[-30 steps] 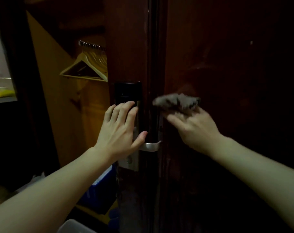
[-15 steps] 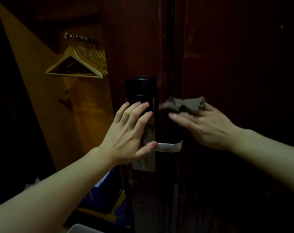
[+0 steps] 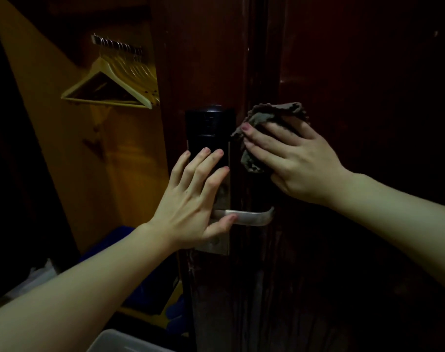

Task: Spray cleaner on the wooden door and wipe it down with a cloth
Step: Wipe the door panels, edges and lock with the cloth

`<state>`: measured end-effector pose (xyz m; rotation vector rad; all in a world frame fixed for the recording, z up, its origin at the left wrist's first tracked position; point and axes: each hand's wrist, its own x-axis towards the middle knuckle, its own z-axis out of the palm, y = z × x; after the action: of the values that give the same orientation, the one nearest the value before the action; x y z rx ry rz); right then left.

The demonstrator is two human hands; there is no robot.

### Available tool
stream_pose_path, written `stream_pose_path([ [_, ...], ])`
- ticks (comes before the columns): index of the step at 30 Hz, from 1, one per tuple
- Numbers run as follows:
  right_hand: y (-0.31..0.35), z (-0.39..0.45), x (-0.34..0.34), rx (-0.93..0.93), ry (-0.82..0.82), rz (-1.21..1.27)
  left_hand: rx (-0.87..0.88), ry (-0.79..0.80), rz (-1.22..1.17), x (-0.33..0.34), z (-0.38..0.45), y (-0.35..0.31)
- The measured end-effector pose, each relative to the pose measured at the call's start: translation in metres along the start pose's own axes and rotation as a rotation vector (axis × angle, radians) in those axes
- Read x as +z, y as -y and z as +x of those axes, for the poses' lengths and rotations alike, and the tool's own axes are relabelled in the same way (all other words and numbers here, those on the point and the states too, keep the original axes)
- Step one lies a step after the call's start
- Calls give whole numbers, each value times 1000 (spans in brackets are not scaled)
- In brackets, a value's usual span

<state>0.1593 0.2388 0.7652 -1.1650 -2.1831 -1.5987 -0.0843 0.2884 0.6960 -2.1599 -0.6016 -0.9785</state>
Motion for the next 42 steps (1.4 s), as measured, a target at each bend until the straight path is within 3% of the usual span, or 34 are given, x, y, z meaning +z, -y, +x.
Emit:
stream_pose_path([
  [5,11,-41,14,-131,94,-16,-54,17,31,-4,-5,-8],
  [10,56,-118,35,-127,215,52,-157,84,72,-12,-23,-19],
  [15,81,-69,40,156,104,94,-326,210,134,-8,-51,-23],
  [20,99,-26,43,398,2,152,-343,353,163,4,-70,-18],
  [22,109,-28,50,360,14,109,-337,358,155,11,-73,-17],
  [27,152,-104,81,-31,171,22,-325,294,104,29,-81,-17],
  [29,160,-124,82,-95,218,42,-319,268,74,35,-88,-18],
  [31,155,-112,76,-1,126,91,-307,252,51,39,-96,-19],
  [33,143,-80,67,207,9,97,-312,251,50,44,-104,-17],
  [36,144,-52,65,426,-57,89,-344,269,57,49,-116,-11],
  [40,178,-80,80,78,-60,147,-356,278,36,51,-131,0],
  [42,181,-78,75,49,-21,210,-362,277,45,52,-132,8],
])
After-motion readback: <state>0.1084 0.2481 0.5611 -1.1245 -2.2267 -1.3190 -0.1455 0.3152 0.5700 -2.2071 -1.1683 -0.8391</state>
